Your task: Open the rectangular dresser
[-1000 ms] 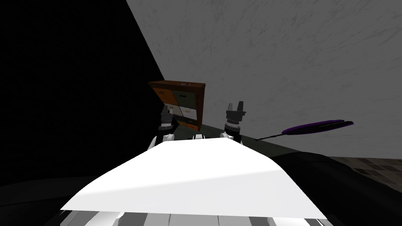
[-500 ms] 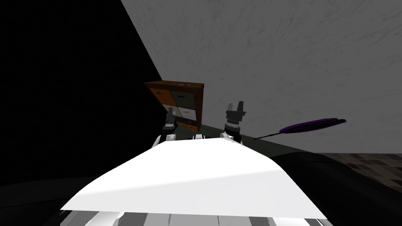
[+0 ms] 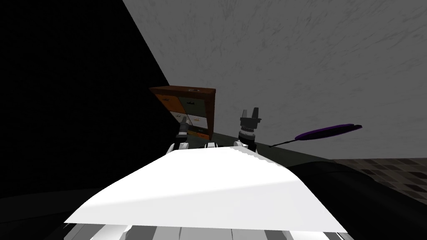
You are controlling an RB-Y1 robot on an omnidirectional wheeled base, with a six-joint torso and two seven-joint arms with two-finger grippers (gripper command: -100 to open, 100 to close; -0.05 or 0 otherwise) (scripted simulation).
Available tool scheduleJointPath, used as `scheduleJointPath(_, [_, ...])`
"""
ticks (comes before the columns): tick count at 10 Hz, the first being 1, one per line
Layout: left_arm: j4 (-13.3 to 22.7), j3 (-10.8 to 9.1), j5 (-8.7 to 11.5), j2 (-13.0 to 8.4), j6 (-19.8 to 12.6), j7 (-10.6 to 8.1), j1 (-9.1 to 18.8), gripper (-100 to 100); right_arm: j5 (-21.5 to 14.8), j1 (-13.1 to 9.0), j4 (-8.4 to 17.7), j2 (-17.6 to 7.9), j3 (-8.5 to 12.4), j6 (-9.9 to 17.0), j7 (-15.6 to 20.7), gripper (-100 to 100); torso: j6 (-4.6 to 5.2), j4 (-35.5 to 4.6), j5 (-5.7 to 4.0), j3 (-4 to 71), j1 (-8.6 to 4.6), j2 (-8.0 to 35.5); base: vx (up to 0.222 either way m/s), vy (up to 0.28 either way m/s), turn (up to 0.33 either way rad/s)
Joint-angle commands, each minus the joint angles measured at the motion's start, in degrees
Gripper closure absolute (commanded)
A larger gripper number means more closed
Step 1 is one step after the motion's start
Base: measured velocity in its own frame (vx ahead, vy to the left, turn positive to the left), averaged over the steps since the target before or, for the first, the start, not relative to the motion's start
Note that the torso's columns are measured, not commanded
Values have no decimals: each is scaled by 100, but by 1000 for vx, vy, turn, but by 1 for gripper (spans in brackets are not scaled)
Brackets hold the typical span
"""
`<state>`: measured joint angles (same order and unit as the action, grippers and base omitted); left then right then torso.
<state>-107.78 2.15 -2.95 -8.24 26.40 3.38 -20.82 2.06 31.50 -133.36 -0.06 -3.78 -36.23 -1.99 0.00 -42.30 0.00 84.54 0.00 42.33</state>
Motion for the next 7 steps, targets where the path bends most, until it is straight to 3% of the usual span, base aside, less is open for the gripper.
scheduleJointPath(1, [407,66,-66,73,-30,42,122,-100,0,0,0,0,0,0,0,0,1,1,-1,2,-2,-3,33,-3,-67])
scheduleJointPath(7, [1131,176,-176,40,-55,110,326,-100,0,0,0,0,0,0,0,0,0,0,0,1,0,-1,29,1,-46])
